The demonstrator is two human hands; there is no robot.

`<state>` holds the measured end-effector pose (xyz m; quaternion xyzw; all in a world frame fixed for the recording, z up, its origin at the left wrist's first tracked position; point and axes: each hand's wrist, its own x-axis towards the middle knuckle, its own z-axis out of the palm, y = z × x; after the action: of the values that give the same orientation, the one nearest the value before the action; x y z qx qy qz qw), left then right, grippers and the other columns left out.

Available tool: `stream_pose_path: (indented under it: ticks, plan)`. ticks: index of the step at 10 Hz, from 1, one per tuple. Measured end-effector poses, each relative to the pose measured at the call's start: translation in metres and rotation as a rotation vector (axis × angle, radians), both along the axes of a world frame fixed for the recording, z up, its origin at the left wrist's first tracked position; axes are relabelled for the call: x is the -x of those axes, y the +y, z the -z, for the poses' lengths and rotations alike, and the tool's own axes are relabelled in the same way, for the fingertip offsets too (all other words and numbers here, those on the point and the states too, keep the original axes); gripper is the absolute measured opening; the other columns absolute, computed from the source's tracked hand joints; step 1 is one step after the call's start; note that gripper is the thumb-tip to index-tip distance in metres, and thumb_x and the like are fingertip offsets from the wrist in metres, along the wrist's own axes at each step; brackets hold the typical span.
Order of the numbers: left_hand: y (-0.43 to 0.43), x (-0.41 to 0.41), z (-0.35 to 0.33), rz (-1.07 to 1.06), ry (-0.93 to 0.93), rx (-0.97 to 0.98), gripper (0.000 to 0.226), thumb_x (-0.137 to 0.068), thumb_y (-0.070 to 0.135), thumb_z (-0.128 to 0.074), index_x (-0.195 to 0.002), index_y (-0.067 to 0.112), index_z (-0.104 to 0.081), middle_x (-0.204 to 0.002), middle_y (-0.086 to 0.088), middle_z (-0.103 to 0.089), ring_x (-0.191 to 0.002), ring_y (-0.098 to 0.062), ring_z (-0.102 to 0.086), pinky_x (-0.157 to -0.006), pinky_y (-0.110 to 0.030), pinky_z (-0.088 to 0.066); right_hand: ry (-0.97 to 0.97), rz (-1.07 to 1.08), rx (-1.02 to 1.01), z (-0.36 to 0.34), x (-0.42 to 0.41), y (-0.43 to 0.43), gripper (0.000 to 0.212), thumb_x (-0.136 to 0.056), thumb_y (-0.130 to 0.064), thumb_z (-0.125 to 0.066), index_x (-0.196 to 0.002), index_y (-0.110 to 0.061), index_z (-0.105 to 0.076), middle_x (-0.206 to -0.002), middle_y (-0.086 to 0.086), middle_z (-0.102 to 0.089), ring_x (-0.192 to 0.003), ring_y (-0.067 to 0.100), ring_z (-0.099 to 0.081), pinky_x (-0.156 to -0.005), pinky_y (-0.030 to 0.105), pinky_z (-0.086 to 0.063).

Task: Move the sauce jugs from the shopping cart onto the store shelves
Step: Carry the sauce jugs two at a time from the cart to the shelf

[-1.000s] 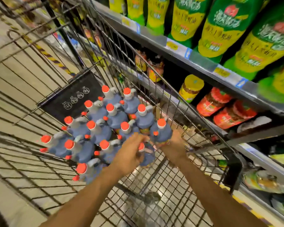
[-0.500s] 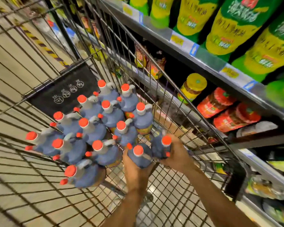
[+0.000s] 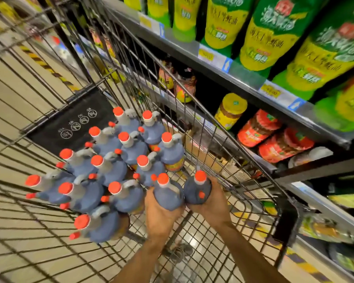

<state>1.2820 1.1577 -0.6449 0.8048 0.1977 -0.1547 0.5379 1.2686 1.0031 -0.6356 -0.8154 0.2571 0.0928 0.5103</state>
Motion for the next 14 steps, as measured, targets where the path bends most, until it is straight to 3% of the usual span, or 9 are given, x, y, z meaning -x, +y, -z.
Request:
stream_pose_path:
  ticks: [1, 3, 4, 5, 7, 8, 9, 13, 14]
  plan:
    - [-0.005, -0.012, -0.046, 0.341, -0.136, -0.183, 0.022, -0.067, 0.010, -0.076, -0.086, 0.010, -0.065, -0.079, -0.006, -0.065, -0.072, -0.027, -0.065, -0.061, -0.037, -0.056, -0.031, 0.061, -0.058, -0.011, 0.009, 0.001, 0.085, -0.055, -0.004, -0.093, -0.126, -0.019, -0.049, -0.121, 0.005, -0.064, -0.113, 0.028, -0.063, -0.096, 0.045, -0.053]
    - [0.030, 0.015, -0.109, 0.246, -0.123, 0.048, 0.084, -0.039, 0.047, -0.086, -0.113, 0.033, -0.048, -0.113, 0.016, -0.061, -0.102, -0.005, -0.060, -0.078, -0.009, -0.045, -0.217, 0.197, -0.115, -0.102, 0.035, 0.007, 0.067, -0.054, -0.015, -0.092, -0.107, -0.023, -0.052, -0.101, -0.006, -0.065, -0.098, 0.014, -0.069, -0.078, 0.024, -0.055]
    - [0.034, 0.023, -0.158, 0.244, -0.137, 0.176, 0.076, -0.040, 0.038, -0.086, -0.106, 0.037, -0.049, -0.103, 0.027, -0.065, -0.096, 0.010, -0.062, -0.073, -0.007, -0.047, -0.260, 0.235, -0.136, -0.158, 0.050, 0.015, 0.070, -0.059, -0.004, -0.093, -0.111, -0.036, -0.058, -0.100, -0.012, -0.068, -0.094, 0.011, -0.067, -0.080, 0.028, -0.059]
    - [0.037, 0.036, -0.205, 0.228, -0.226, 0.271, 0.078, -0.046, 0.009, -0.095, -0.105, 0.029, -0.049, -0.099, 0.027, -0.062, -0.089, 0.026, -0.056, -0.072, 0.001, -0.043, -0.291, 0.269, -0.121, -0.214, 0.062, 0.024, 0.066, -0.063, -0.003, -0.091, -0.121, -0.002, -0.059, -0.115, 0.014, -0.066, -0.108, 0.029, -0.064, -0.092, 0.048, -0.053]
    - [0.052, 0.052, -0.300, 0.292, -0.379, 0.349, 0.079, -0.057, -0.001, -0.091, -0.126, -0.001, -0.051, -0.123, -0.013, -0.063, -0.110, -0.016, -0.062, -0.094, -0.024, -0.051, -0.513, 0.360, -0.059, -0.328, 0.110, 0.057, 0.079, -0.061, -0.014, -0.093, -0.126, -0.015, -0.048, -0.124, 0.003, -0.059, -0.115, 0.007, -0.059, -0.093, 0.025, -0.051]
    - [0.053, 0.058, -0.347, 0.332, -0.420, 0.452, 0.084, -0.053, 0.019, -0.091, -0.126, 0.001, -0.053, -0.120, -0.008, -0.067, -0.105, -0.009, -0.065, -0.087, -0.022, -0.053, -0.611, 0.402, 0.004, -0.371, 0.129, 0.070, 0.076, -0.062, -0.013, -0.093, -0.122, -0.021, -0.046, -0.118, -0.012, -0.058, -0.101, -0.015, -0.057, -0.080, 0.006, -0.047]
    - [0.049, 0.065, -0.386, 0.389, -0.509, 0.483, 0.080, -0.053, 0.026, -0.091, -0.121, 0.009, -0.054, -0.111, 0.008, -0.065, -0.089, 0.017, -0.061, -0.073, -0.004, -0.047, -0.694, 0.450, 0.055, -0.408, 0.148, 0.075, 0.072, -0.065, -0.014, -0.091, -0.122, -0.018, -0.047, -0.116, -0.013, -0.058, -0.100, -0.015, -0.058, -0.079, 0.007, -0.047]
    - [0.010, 0.121, -0.489, 0.682, -0.688, 0.543, 0.089, -0.047, 0.042, -0.094, -0.121, 0.011, -0.054, -0.114, -0.002, -0.066, -0.104, -0.011, -0.065, -0.079, -0.030, -0.055, -0.890, 0.722, 0.178, -0.493, 0.244, 0.071, 0.090, -0.050, -0.053, -0.087, -0.124, -0.019, -0.049, -0.123, -0.001, -0.061, -0.112, 0.016, -0.062, -0.089, 0.041, -0.056]
    - [-0.008, 0.149, -0.505, 0.729, -0.740, 0.554, 0.076, -0.054, 0.035, -0.093, -0.116, 0.021, -0.051, -0.104, 0.014, -0.061, -0.088, 0.015, -0.060, -0.063, -0.004, -0.046, -0.889, 0.782, 0.205, -0.504, 0.279, 0.059, 0.091, -0.053, -0.049, -0.089, -0.127, -0.017, -0.048, -0.127, 0.001, -0.059, -0.114, 0.019, -0.061, -0.091, 0.044, -0.055]
